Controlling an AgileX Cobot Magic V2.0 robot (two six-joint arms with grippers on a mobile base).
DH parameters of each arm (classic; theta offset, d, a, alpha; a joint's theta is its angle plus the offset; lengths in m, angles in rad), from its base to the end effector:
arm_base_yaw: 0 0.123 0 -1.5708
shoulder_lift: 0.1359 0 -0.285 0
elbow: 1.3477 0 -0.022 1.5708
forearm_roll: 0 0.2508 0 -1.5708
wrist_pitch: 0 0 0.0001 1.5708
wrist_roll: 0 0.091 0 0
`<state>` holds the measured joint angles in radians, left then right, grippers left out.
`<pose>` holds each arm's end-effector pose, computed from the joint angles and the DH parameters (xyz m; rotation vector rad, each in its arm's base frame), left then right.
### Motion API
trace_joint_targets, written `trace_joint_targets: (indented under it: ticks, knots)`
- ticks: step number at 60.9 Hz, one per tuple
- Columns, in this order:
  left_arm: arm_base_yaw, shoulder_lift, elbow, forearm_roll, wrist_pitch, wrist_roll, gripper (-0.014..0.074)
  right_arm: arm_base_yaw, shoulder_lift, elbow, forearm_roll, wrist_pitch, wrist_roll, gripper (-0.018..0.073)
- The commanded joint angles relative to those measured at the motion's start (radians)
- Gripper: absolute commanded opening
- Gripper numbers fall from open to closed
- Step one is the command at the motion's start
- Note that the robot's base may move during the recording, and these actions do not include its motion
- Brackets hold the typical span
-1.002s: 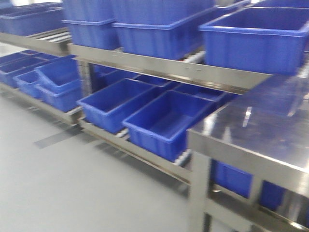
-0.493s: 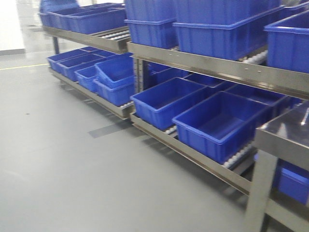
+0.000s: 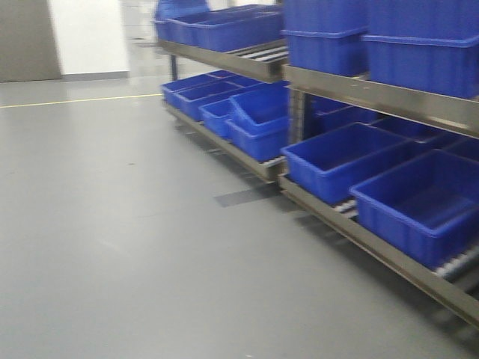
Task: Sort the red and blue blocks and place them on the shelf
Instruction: 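Turn the base away from the table holding both cubes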
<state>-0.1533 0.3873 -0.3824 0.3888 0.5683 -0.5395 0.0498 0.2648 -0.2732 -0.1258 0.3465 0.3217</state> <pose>0.0833 0.0060 0.2690 -0.1836 2.0037 -0.0218 0.0733 -0.0002 0.2576 0.1697 1.8133 0.1403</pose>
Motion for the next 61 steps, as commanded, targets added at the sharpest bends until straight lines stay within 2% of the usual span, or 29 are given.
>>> trace_joint_targets:
  ticks: [1,61]
  knots:
    - [-0.002,0.005,-0.029,0.018,-0.076,-0.001,0.0122,-0.005,0.007,-0.028,-0.014,-0.088,-0.008,0.0052]
    - [-0.002,0.005,-0.029,0.018,-0.076,-0.001,0.0122,-0.005,0.007,-0.028,-0.014,-0.088,-0.008,0.0052]
